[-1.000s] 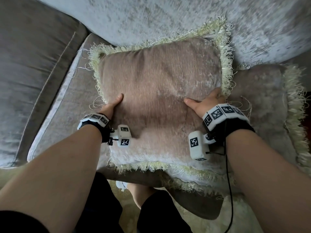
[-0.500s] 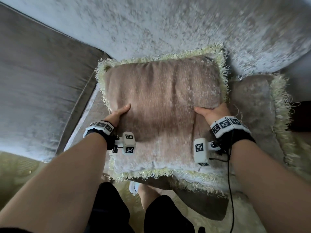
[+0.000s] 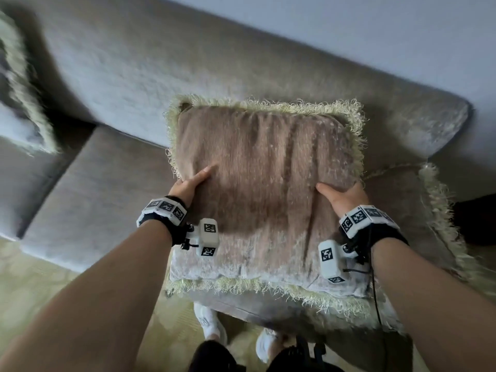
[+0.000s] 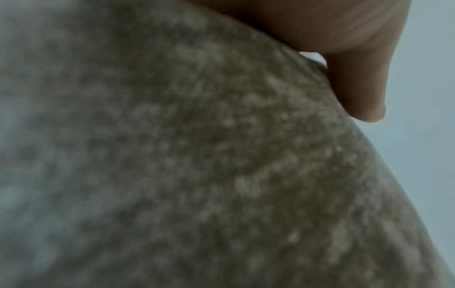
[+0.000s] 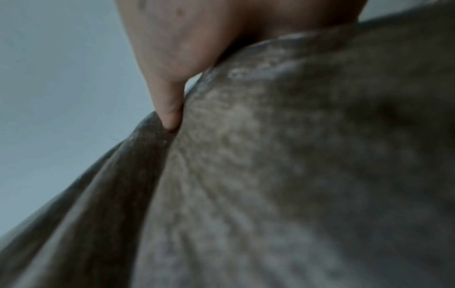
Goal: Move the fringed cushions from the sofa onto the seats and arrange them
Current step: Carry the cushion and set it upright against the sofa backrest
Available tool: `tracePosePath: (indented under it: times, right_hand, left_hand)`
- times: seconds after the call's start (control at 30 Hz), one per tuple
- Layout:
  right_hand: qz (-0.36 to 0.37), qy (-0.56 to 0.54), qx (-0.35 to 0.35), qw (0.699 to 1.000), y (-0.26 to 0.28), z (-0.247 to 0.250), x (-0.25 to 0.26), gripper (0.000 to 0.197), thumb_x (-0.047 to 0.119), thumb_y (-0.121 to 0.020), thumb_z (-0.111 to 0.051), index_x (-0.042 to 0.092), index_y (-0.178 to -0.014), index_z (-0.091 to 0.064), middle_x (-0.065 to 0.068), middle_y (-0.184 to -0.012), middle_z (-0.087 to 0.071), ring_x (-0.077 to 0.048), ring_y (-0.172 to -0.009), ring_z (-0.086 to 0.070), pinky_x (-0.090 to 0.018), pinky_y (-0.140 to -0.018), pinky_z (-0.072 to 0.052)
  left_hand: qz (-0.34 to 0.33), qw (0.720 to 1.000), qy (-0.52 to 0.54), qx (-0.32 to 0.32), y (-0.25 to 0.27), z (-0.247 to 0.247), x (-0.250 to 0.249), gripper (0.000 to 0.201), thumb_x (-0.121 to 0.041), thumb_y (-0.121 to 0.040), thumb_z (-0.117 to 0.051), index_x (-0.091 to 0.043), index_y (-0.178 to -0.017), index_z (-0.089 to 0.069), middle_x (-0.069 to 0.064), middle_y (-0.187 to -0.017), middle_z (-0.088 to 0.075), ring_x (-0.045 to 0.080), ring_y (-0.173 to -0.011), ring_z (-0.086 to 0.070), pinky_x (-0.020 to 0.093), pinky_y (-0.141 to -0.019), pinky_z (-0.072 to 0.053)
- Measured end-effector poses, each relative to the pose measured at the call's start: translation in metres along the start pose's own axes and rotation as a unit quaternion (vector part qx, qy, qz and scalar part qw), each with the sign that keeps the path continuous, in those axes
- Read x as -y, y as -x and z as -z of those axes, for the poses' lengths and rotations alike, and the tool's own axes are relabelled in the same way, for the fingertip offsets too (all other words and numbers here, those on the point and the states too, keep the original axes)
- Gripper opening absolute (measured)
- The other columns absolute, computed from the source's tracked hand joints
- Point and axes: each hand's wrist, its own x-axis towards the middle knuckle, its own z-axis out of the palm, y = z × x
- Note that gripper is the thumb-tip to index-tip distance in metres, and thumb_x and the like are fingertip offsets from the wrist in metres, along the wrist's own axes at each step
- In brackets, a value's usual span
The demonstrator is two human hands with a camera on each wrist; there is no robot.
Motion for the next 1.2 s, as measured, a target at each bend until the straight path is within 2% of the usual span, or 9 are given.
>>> tracePosePath:
  times: [0.3,0.47,0.7,0.77,0.83,0.87,0.97,1.1,1.2]
  right_hand:
    - [0.103,-0.070,-0.052,0.991,0.070,0.012,0.096,0.092,0.058,-0.065,-0.076,0.012,-0.135,-0.039,-0.009,-0.129,-0.057,-0.032,-0.112,-0.058,-0.038,-0.092,-0.046]
    - [0.149,-0.117,-0.084,0.978,0.096,0.032,0.124,0.080,0.054,-0.063,-0.077,0.015,-0.125,-0.044,-0.007,-0.120,-0.061,-0.032,-0.104,-0.060,-0.042,-0.094,-0.048]
    - [0.207,-0.106,-0.124,0.965,0.117,0.073,0.129,0.082,0.054,-0.069,-0.073,0.015,-0.132,-0.038,-0.013,-0.130,-0.056,-0.036,-0.114,-0.056,-0.049,-0.099,-0.045]
    - [0.221,-0.112,-0.133,0.960,0.122,0.084,0.124,0.084,0.054,-0.069,-0.073,0.014,-0.133,-0.036,-0.013,-0.133,-0.054,-0.036,-0.117,-0.054,-0.050,-0.100,-0.044]
    - [0.231,-0.116,-0.134,0.957,0.128,0.098,0.115,0.086,0.054,-0.070,-0.073,0.013,-0.135,-0.035,-0.013,-0.135,-0.053,-0.036,-0.119,-0.053,-0.050,-0.100,-0.044]
    - [0.235,-0.121,-0.137,0.955,0.131,0.105,0.108,0.085,0.054,-0.070,-0.073,0.012,-0.134,-0.036,-0.013,-0.133,-0.054,-0.037,-0.118,-0.054,-0.050,-0.099,-0.044]
    - [0.239,-0.132,-0.150,0.950,0.136,0.124,0.091,0.078,0.049,-0.074,-0.074,0.009,-0.129,-0.037,-0.016,-0.128,-0.057,-0.038,-0.114,-0.056,-0.048,-0.096,-0.047]
    - [0.242,-0.171,-0.143,0.944,0.143,0.140,0.077,0.078,0.046,-0.074,-0.076,0.009,-0.131,-0.038,-0.014,-0.130,-0.056,-0.035,-0.113,-0.057,-0.041,-0.096,-0.047]
    - [0.246,-0.225,-0.122,0.935,0.154,0.146,0.074,0.073,0.040,-0.074,-0.078,0.008,-0.127,-0.040,-0.012,-0.124,-0.058,-0.032,-0.108,-0.059,-0.032,-0.087,-0.044]
  left_hand:
    - [-0.140,0.989,0.034,-0.033,0.082,0.063,-0.108,0.113,-0.074,-0.056,-0.090,-0.015,-0.144,-0.053,0.007,-0.129,-0.070,0.032,-0.113,-0.071,0.050,-0.104,-0.056]
    - [-0.197,0.980,0.040,-0.008,0.106,0.081,-0.141,0.124,-0.078,-0.034,-0.094,-0.019,-0.140,-0.066,0.010,-0.127,-0.077,0.034,-0.112,-0.075,0.053,-0.103,-0.058]
    - [-0.260,0.965,-0.024,-0.003,0.199,0.058,-0.162,0.057,-0.037,-0.078,-0.091,-0.008,-0.121,-0.067,0.014,-0.119,-0.076,0.030,-0.105,-0.074,0.040,-0.091,-0.060]
    - [-0.230,0.972,-0.037,0.013,0.215,0.054,-0.162,0.077,-0.046,-0.065,-0.097,-0.005,-0.123,-0.067,0.014,-0.118,-0.077,0.031,-0.100,-0.076,0.043,-0.089,-0.062]
    - [-0.196,0.980,-0.038,0.018,0.226,0.047,-0.159,0.121,-0.059,-0.026,-0.104,-0.005,-0.128,-0.068,0.015,-0.114,-0.080,0.036,-0.102,-0.078,0.054,-0.096,-0.062]
    - [-0.191,0.981,-0.030,0.024,0.230,0.043,-0.157,0.127,-0.061,-0.018,-0.103,-0.006,-0.129,-0.070,0.015,-0.112,-0.081,0.037,-0.102,-0.079,0.057,-0.098,-0.061]
    - [-0.215,0.976,0.000,0.025,0.247,0.026,-0.150,0.119,-0.064,-0.029,-0.101,-0.008,-0.130,-0.071,0.015,-0.111,-0.082,0.038,-0.103,-0.079,0.058,-0.100,-0.059]
    - [-0.261,0.965,0.035,-0.002,0.267,0.015,-0.144,0.148,-0.072,-0.007,-0.097,-0.009,-0.136,-0.065,0.013,-0.117,-0.079,0.037,-0.108,-0.076,0.056,-0.103,-0.058]
    - [-0.307,0.950,0.054,-0.022,0.295,0.013,-0.138,0.117,-0.066,-0.027,-0.094,-0.011,-0.127,-0.067,0.012,-0.118,-0.077,0.036,-0.111,-0.074,0.056,-0.104,-0.057]
